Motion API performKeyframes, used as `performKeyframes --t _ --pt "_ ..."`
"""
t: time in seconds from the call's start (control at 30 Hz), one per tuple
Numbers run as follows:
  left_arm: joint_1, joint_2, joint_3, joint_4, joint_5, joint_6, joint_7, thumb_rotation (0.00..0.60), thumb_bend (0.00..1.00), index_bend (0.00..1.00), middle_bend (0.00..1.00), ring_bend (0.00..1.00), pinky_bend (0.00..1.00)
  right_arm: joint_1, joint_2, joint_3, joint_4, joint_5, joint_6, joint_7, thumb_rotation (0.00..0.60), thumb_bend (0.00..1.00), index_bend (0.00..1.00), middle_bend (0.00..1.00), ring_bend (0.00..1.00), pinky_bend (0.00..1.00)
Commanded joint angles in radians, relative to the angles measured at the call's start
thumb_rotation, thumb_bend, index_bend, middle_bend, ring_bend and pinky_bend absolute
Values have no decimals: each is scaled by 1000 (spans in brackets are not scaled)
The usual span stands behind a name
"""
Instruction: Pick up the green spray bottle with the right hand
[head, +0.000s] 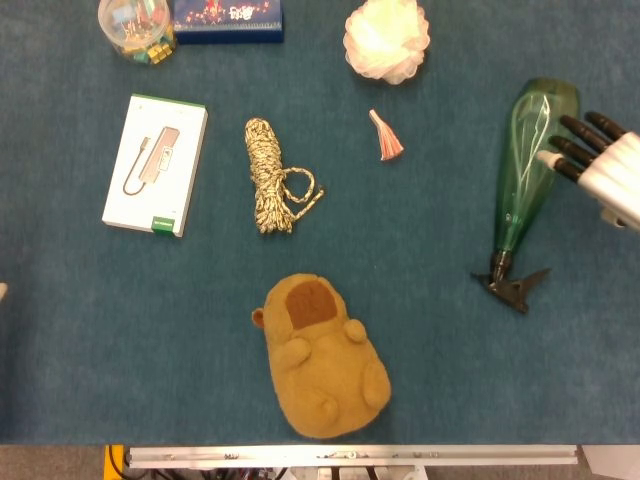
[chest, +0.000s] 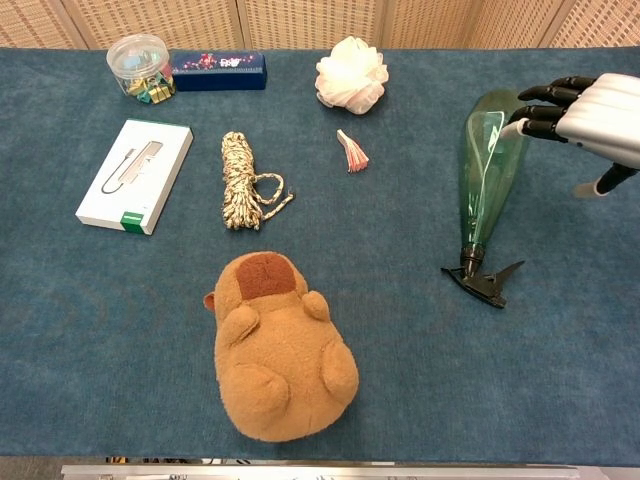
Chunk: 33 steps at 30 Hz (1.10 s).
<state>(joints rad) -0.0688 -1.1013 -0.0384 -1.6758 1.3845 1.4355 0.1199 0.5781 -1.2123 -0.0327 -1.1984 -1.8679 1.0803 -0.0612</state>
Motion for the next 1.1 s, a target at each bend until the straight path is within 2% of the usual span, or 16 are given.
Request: performKeyframes --t 0.03,0.43,1.1 --pt "0 0 -1 1 -2 -1 -2 600 81 292 386 295 386 23 -29 -5 21 3 -21 6 600 12 206 209 82 163" --pt "7 7 -3 2 0 8 -24 600 81 293 386 295 388 91 -105 -18 72 9 -76 -37 600 11 205 203 82 163" --pt "16 16 -6 -2 1 20 -40 600 81 294 386 295 388 163 -161 -40 102 62 -175 -84 600 12 206 203 82 163"
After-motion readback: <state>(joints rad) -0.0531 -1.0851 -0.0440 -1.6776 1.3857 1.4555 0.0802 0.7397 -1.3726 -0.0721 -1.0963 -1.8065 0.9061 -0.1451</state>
